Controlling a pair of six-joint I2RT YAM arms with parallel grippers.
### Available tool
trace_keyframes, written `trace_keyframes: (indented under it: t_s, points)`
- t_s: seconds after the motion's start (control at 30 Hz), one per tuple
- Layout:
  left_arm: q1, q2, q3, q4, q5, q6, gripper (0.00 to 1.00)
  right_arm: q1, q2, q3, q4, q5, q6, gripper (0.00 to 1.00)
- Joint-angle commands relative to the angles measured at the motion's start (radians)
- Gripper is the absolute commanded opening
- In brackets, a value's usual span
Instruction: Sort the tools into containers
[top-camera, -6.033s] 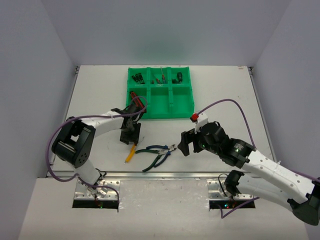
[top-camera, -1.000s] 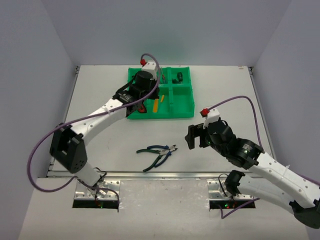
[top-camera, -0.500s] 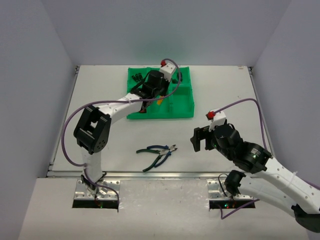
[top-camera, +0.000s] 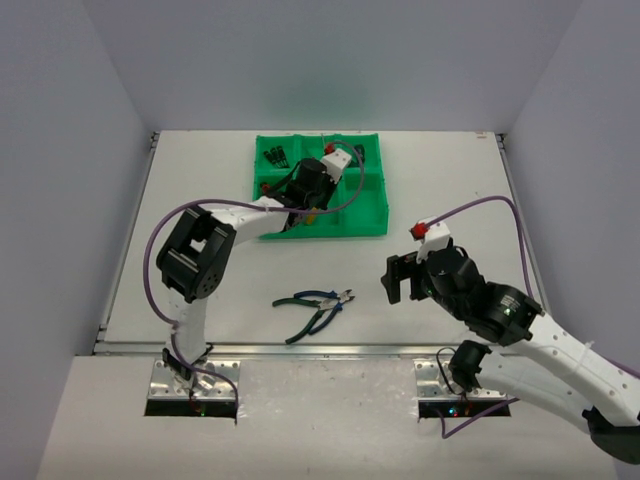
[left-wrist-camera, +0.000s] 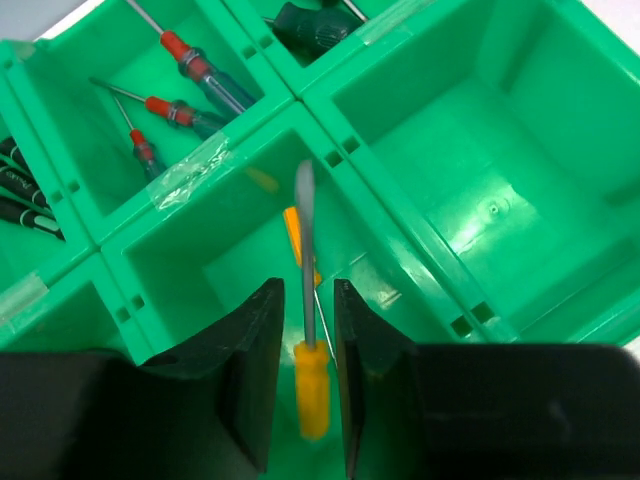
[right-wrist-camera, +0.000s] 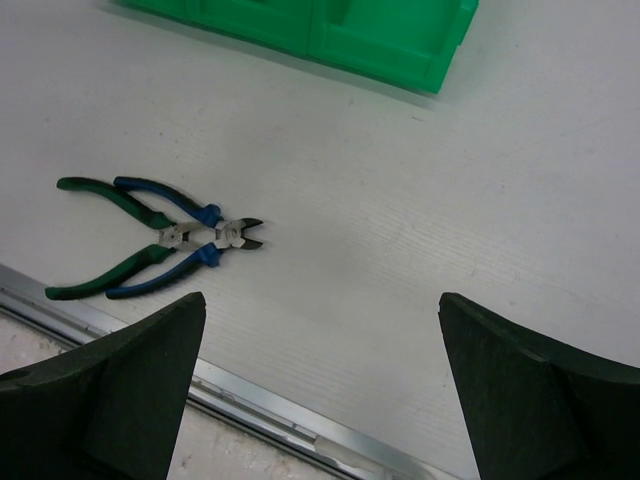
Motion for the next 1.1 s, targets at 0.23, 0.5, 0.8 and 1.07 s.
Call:
trace_keyframes:
  t_s: [0.23,0.5,0.8,1.07]
  points:
    - [-0.006,-0.222,0.005,0.039,-0.056,-0.08,0.92,-0.002,0.101,0.041,0.072,-0.023,0.026,0.99]
    - [-0.011,-0.572,-0.06,-0.346,-0.211,-0.479,1.0,-0.002,0.23,-0.032,0.159,0.031,0.398,0.99]
    - [-0.01,-0.93,-0.357,-0.715,-0.275,-0.693,1.0,0.037,0.483,-0.067,0.178,0.045,0.784,0.99]
    - [-0.013,-1.125,-0.5,-0.743,-0.239,-0.638,1.0,0.199,0.756,0.062,0.045,0.157,1.144,0.98]
